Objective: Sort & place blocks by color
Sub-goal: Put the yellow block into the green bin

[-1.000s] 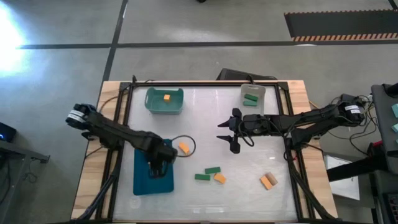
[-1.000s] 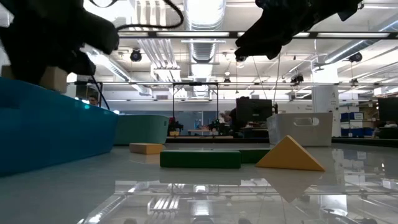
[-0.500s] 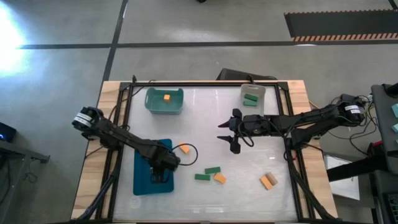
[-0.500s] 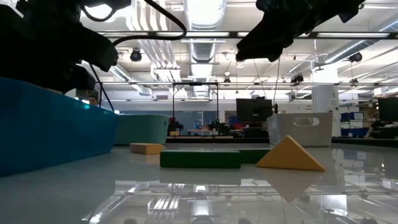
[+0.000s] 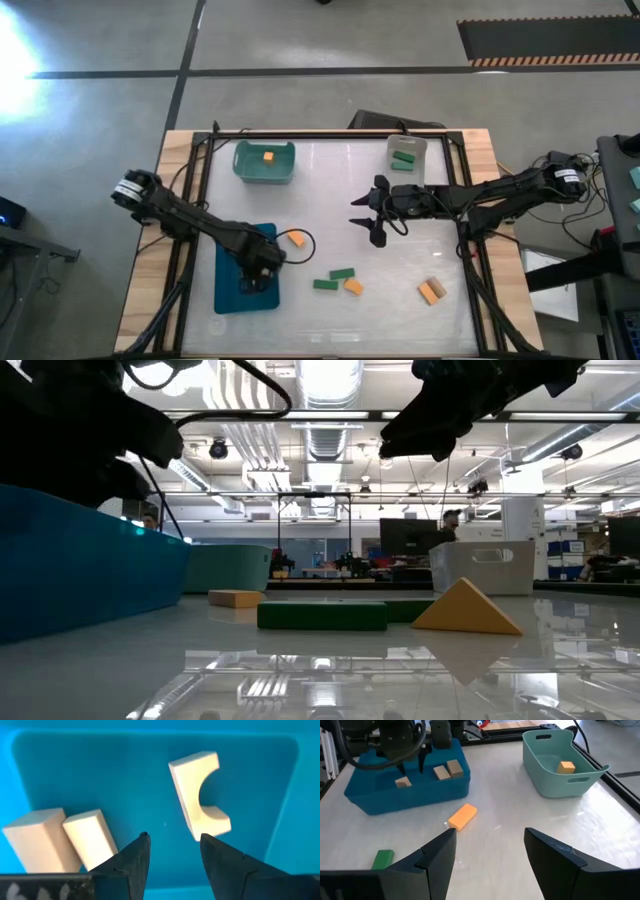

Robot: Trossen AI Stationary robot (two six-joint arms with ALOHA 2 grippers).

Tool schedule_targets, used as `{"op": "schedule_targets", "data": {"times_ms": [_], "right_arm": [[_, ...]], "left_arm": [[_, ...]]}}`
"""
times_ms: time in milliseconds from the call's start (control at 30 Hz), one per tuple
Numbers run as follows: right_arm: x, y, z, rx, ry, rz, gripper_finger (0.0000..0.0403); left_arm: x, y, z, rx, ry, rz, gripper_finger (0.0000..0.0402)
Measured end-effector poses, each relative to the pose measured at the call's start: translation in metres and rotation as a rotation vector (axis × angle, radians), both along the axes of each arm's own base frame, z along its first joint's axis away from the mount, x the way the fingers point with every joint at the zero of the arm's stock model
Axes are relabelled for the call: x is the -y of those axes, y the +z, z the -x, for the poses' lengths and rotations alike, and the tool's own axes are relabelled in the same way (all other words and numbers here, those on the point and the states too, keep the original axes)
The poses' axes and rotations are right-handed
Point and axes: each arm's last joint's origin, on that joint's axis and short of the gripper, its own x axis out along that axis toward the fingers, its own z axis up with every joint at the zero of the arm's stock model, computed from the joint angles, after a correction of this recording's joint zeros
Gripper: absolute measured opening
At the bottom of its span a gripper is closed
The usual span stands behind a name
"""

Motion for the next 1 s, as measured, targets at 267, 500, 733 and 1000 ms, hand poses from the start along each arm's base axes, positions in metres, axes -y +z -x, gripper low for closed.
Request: {"op": "schedule_targets", "data": {"times_ms": [267, 500, 733, 1000], "right_arm": [[0.000, 0.000, 0.000, 0.006, -0.035, -0.072, 0.0224], [0.000, 0.000, -0.001, 0.017, -0.079, -0.161, 0.0224], [-0.001, -0.006, -0.012, 0.048, -0.097, -0.158, 0.0224], [-0.002, -0.015, -0.045, -0.008, -0.069, -0.076, 0.0224]], "left_arm": [[-0.005, 0.025, 0.012, 0.073, -0.010, 0.020, 0.0156], [-0.015, 0.053, 0.025, 0.257, -0.046, -0.086, 0.0156], [-0.026, 0.084, 0.028, 0.580, -0.129, -0.312, 0.0157], [-0.036, 0.117, 0.034, 0.849, -0.190, -0.610, 0.0157]]}}
